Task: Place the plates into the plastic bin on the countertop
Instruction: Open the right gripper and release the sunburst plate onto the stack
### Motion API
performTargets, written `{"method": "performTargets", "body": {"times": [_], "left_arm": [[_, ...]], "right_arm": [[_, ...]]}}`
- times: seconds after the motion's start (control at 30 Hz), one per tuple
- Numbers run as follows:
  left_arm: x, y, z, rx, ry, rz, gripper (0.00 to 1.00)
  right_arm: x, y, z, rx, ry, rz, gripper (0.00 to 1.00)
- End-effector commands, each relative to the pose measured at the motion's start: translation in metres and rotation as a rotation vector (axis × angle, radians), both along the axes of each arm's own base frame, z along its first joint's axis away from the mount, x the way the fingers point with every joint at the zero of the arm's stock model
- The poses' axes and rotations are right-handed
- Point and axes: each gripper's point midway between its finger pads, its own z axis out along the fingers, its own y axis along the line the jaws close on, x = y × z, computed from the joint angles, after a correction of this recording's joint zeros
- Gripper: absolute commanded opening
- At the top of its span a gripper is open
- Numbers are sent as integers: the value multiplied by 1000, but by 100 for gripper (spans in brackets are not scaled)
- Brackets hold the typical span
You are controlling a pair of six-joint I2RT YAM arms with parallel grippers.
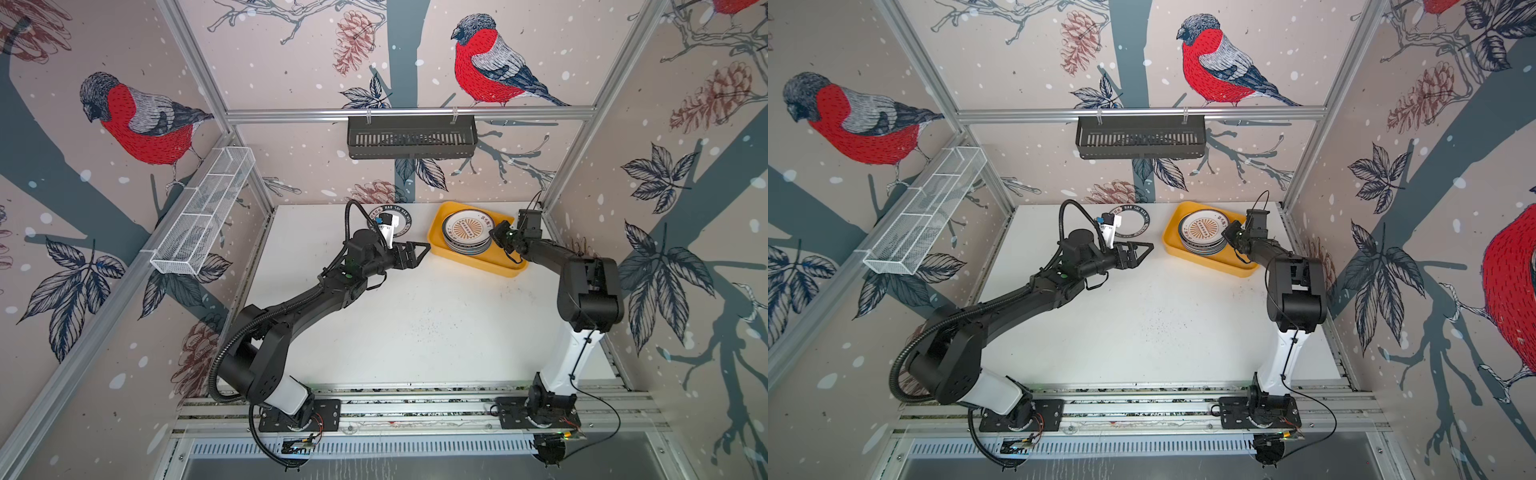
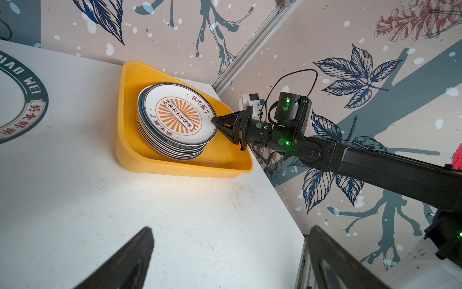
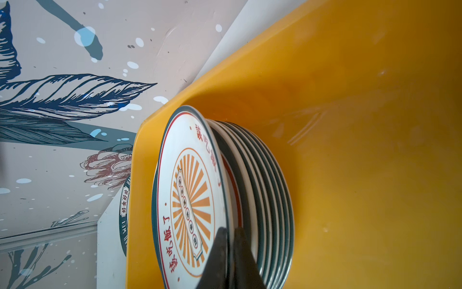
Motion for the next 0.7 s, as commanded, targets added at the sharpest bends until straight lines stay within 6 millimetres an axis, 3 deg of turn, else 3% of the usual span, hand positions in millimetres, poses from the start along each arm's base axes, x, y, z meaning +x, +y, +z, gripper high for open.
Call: {"method": "performTargets", "body": {"times": [0.0,0.37,0.67], "left_arm": [[5,0,15,-29,-55,3,96],[4,0,14,-28,-51,0,96],[1,2,13,-35,-49,1,96]], "right_arm": [[2,-1,0,-34,-4,6,15],[1,0,-2,-65,14,17,23],[0,2,8,-79,-4,26,26]]}}
